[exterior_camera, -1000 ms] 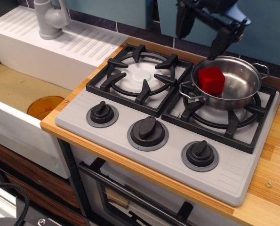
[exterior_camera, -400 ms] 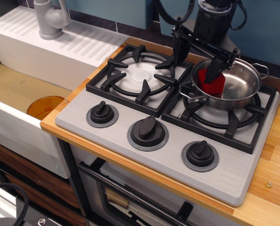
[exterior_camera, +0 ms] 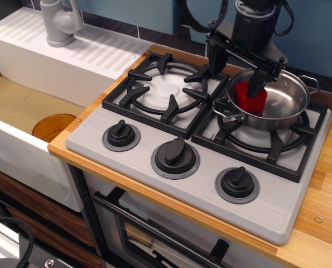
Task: Put redcube in pan and put pan on stove
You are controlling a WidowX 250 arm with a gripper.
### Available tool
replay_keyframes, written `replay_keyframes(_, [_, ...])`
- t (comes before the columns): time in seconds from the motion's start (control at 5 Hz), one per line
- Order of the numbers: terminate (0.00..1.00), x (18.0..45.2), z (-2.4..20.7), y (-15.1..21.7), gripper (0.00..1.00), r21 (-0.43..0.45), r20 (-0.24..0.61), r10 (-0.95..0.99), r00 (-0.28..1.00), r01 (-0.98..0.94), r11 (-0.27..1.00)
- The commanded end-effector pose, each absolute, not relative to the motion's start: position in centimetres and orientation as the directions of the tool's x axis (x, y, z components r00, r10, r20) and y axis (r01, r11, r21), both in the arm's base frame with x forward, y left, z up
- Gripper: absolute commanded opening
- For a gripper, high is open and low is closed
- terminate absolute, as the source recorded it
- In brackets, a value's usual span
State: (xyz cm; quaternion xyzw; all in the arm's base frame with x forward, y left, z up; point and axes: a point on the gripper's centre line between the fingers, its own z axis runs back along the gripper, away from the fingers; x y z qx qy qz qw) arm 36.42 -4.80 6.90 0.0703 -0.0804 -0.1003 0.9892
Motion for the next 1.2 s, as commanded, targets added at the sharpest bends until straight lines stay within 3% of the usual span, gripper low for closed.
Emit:
replay_keyframes(0.0, [0.00, 36.7, 6.0, -5.1, 1.00, 0.150, 0.194, -0.211, 0.958, 0.184, 0.971])
replay_keyframes(0.6, [0.00, 34.1, 6.4, -3.6, 1.00, 0.179, 0.166, -0.186, 0.968, 0.156, 0.971])
replay_keyframes(0.8, [0.00, 33.8, 6.0, -4.2, 0.00, 0.180, 0.161, -0.153, 0.975, 0.124, 0.976])
replay_keyframes(1.0, [0.00, 33.8, 6.2, -4.6, 0.00, 0.177, 0.157, -0.154, 0.975, 0.126, 0.976])
